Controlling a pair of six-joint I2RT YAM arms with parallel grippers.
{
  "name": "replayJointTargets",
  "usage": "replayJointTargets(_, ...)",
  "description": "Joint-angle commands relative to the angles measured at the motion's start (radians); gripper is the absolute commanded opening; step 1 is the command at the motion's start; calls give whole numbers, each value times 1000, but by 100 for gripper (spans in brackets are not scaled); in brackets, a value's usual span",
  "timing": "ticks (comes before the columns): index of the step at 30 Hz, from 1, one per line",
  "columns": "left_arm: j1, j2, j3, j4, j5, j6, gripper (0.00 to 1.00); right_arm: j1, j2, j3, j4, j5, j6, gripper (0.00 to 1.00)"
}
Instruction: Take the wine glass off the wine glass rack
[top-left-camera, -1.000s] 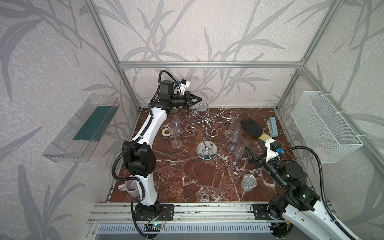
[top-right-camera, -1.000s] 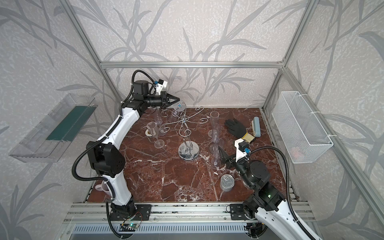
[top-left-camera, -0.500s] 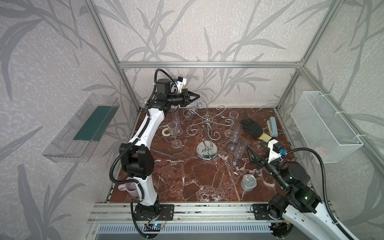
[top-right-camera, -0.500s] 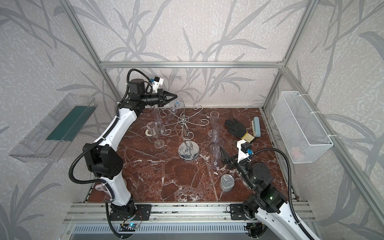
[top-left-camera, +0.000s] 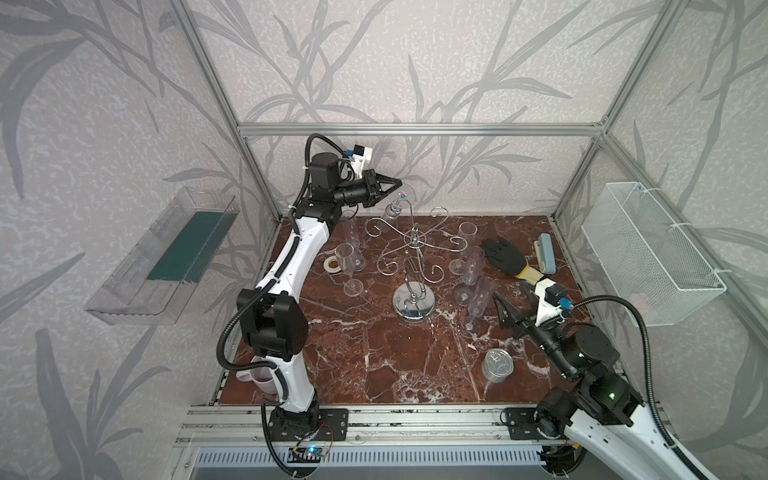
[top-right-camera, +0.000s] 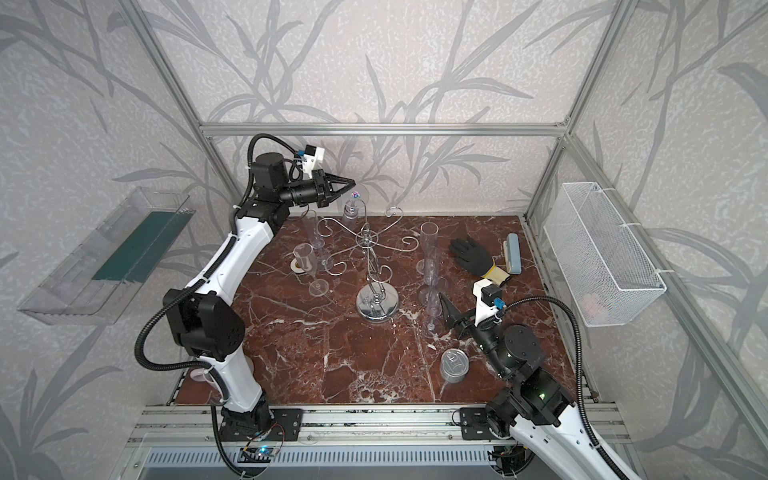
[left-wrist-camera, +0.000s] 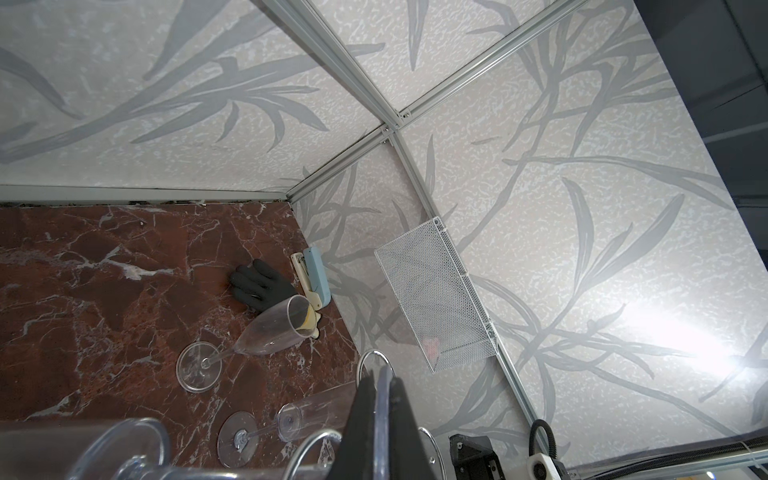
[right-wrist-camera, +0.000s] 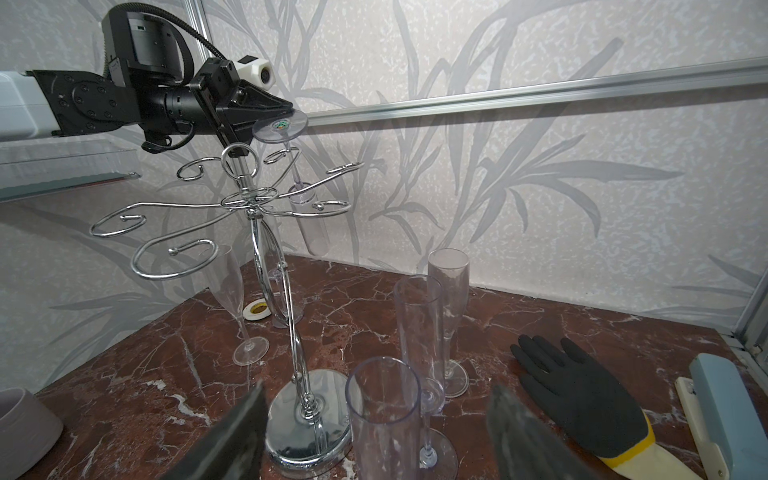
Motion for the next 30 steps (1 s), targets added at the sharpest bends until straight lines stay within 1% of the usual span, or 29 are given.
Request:
replayJointTargets(1,-7,-50,-12,71,34,-33,0,-5,-1,4,16,-4,12,81)
replayJointTargets(15,-22,-30,-8,80,38,-31,0,-5,-1,1,13,-3,13,81)
replayJointTargets(30,-48,-33,-11,74,103,-31,0,-5,13,1,25,-5,13,81)
